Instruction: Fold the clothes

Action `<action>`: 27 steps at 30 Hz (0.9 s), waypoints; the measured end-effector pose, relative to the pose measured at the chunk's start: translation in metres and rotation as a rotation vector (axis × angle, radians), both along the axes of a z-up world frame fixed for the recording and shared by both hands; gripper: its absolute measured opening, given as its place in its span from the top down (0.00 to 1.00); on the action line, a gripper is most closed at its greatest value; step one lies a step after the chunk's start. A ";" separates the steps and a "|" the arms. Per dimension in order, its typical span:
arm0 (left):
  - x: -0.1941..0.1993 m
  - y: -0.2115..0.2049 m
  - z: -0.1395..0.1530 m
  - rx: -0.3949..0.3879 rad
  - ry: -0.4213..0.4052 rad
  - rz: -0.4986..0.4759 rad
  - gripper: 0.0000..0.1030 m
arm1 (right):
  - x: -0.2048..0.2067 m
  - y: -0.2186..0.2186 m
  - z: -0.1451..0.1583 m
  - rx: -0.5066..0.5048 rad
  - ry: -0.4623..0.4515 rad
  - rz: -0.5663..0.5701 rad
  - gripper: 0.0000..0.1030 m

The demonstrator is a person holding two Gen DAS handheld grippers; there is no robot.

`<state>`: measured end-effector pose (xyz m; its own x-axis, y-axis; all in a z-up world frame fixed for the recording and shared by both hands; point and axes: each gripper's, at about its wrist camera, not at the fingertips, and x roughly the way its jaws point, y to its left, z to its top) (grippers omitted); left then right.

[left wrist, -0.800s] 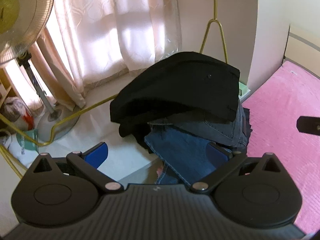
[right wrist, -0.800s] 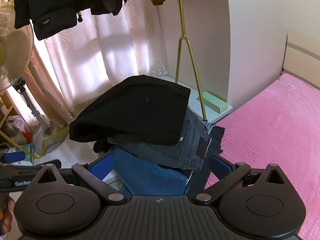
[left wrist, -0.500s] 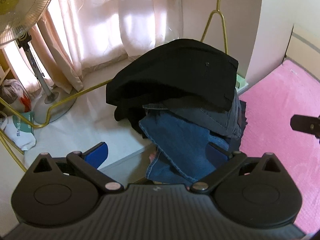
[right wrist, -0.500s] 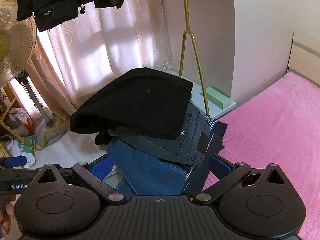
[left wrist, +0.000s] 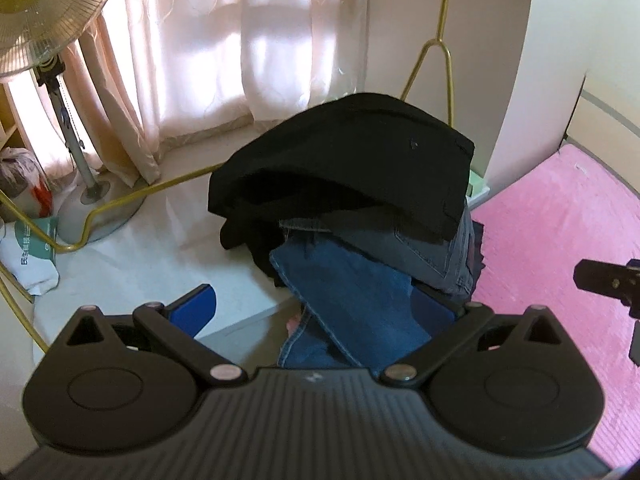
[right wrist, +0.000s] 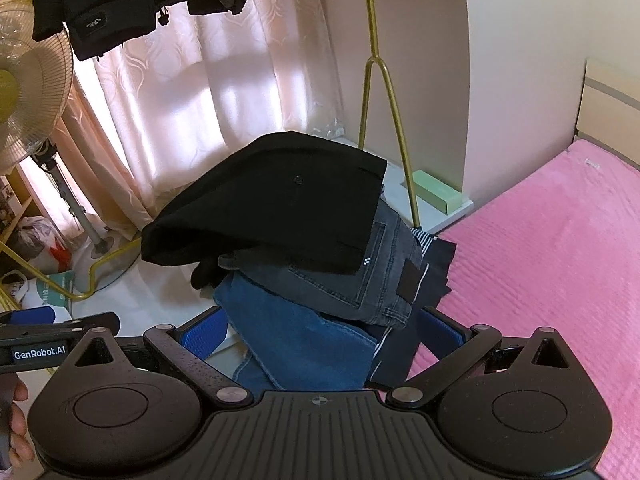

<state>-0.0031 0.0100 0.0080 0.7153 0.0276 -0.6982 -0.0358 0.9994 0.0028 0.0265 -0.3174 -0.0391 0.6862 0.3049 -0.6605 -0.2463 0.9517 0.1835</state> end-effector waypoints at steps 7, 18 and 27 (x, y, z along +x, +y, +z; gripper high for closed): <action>0.003 0.002 -0.002 -0.015 0.015 0.003 0.01 | -0.002 -0.002 -0.004 -0.007 0.003 -0.010 0.00; 0.001 0.003 -0.011 0.024 0.028 -0.012 0.01 | -0.004 0.003 -0.005 -0.018 -0.004 -0.006 0.00; 0.000 0.000 -0.016 0.036 0.038 -0.018 0.01 | -0.003 0.002 -0.004 -0.022 -0.001 -0.012 0.00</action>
<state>-0.0026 0.0103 -0.0078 0.6890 0.0407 -0.7236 -0.0174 0.9991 0.0395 0.0234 -0.3153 -0.0430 0.6903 0.2817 -0.6665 -0.2347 0.9585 0.1620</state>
